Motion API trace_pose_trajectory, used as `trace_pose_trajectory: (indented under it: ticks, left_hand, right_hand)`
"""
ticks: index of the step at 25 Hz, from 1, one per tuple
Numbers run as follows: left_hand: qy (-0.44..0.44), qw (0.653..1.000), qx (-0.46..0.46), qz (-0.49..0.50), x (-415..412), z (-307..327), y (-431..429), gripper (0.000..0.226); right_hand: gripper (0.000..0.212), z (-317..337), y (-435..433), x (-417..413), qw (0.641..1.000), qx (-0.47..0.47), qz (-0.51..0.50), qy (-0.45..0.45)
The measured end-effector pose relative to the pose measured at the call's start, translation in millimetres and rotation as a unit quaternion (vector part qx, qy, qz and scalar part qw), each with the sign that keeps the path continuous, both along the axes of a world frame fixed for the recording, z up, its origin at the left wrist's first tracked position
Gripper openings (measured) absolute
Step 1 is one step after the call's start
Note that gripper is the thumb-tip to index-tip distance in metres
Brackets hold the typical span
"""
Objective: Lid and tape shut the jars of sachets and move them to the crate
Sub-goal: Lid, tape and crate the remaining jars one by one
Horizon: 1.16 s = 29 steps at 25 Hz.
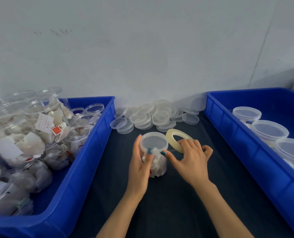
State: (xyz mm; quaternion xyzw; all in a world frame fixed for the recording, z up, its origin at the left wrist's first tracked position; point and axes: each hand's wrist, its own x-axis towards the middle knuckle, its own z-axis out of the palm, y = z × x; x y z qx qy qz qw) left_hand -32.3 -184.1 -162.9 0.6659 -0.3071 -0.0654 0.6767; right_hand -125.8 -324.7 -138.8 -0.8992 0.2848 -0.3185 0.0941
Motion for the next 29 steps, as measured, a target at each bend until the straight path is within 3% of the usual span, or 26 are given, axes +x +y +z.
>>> trace_pose_trajectory:
  ticks: [2,3,6,9,12,21,25,29]
  left_hand:
    - [-0.042,0.996,0.075,-0.018,2,1,-4,0.105]
    - [-0.063,0.993,0.1,-0.011,4,2,-5,0.111]
    - [-0.082,0.991,0.104,0.014,12,6,-8,0.105]
    - [-0.095,0.992,0.083,0.023,13,8,-6,0.091]
    - [-0.095,0.993,0.063,0.029,9,13,-3,0.084]
    - [0.013,0.996,0.037,-0.076,12,19,3,0.066]
    - [0.057,0.989,0.044,-0.131,14,21,9,0.089]
    - [0.108,0.984,0.012,-0.138,10,24,12,0.105]
  right_hand:
    - [0.071,0,-1,-1,1.0,0.01,0.02,0.003]
    - [0.068,0,-2,-3,0.999,0.024,0.037,0.002]
    - [0.056,-1,-10,-10,0.993,0.073,0.095,0.017]
    - [0.035,-1,-21,-18,0.994,0.031,0.104,0.025]
    - [0.017,5,-29,-24,0.997,0.014,0.066,-0.022]
    - [0.041,12,-29,-20,0.997,0.042,0.067,-0.005]
    - [0.065,19,-31,-20,0.986,0.127,0.103,0.022]
    - [0.065,29,-32,-20,0.957,0.23,0.162,0.076]
